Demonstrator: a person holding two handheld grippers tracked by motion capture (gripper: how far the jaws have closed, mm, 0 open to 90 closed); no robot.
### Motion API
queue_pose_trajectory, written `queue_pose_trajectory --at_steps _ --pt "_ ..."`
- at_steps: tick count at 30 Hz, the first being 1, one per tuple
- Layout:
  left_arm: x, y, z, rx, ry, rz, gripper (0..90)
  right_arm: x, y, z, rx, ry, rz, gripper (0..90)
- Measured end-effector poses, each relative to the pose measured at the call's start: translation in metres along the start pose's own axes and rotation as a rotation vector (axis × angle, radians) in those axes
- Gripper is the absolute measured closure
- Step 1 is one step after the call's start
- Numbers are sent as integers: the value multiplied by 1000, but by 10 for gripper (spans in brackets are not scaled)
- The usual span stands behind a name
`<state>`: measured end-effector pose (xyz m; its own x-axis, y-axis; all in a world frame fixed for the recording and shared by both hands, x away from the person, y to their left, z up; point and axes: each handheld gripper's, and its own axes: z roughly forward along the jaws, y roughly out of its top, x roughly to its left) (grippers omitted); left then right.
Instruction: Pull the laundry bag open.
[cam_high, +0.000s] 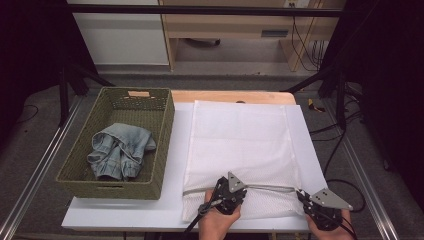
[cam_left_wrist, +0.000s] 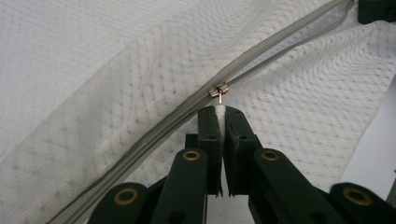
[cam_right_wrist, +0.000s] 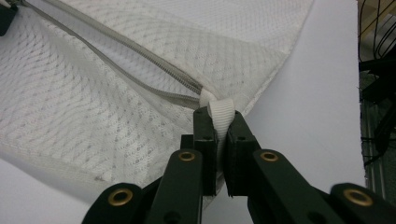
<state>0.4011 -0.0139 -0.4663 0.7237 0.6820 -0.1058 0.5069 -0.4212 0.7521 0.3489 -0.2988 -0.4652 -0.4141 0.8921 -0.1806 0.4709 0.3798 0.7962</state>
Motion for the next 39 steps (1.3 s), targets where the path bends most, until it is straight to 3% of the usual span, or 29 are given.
queue_pose_trajectory --at_steps 32,39 --pt "29 -15 -29 -12 58 -41 866 0 0 -1 31 1 22 856" --pt "36 -19 -36 -23 45 -50 866 0 0 -1 34 15 37 856"
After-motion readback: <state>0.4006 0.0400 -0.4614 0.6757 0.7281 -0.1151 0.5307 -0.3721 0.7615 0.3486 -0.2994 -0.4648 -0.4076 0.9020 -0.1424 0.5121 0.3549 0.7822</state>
